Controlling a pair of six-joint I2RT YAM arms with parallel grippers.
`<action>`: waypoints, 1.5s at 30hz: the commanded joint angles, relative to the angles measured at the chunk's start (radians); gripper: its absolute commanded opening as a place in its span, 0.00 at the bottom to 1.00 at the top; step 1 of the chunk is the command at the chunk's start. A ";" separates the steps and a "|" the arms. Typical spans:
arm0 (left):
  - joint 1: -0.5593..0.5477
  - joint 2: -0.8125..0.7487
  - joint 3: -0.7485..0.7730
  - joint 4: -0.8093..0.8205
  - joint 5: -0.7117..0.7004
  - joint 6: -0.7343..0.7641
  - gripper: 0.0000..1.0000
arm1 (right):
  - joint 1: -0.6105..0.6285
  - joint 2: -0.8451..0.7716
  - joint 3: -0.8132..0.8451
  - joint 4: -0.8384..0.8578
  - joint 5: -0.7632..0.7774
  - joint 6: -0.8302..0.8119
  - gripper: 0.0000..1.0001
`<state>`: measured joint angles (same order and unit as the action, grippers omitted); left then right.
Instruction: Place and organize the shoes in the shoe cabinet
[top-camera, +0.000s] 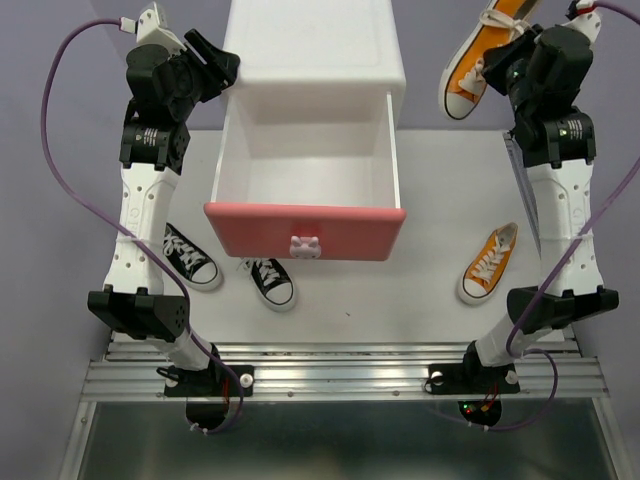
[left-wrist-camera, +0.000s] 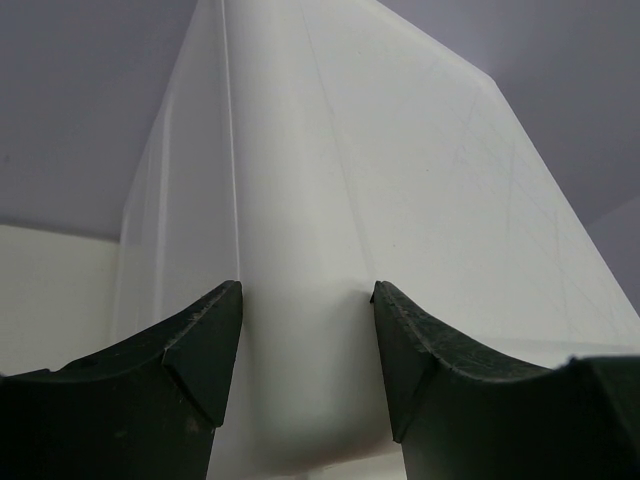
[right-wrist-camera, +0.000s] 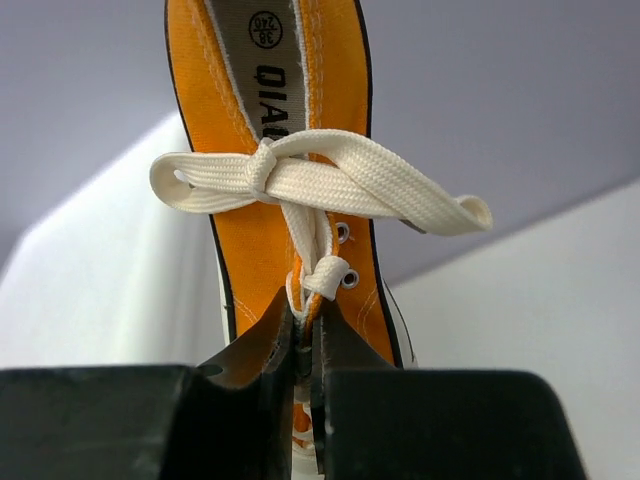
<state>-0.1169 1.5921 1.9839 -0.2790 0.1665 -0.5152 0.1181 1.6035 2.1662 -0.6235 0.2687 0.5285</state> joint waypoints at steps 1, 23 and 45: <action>-0.021 0.069 -0.031 -0.218 0.013 0.023 0.64 | -0.006 0.029 0.154 0.175 -0.209 0.142 0.01; -0.021 0.054 -0.056 -0.223 -0.007 0.011 0.63 | 0.362 0.154 0.290 0.440 -0.574 0.489 0.01; -0.023 0.011 -0.123 -0.207 -0.027 0.001 0.63 | 0.727 0.150 0.247 0.146 -0.416 0.223 0.01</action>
<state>-0.1249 1.5665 1.9362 -0.2455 0.1246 -0.5503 0.8295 1.8015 2.4020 -0.5831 -0.1684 0.8120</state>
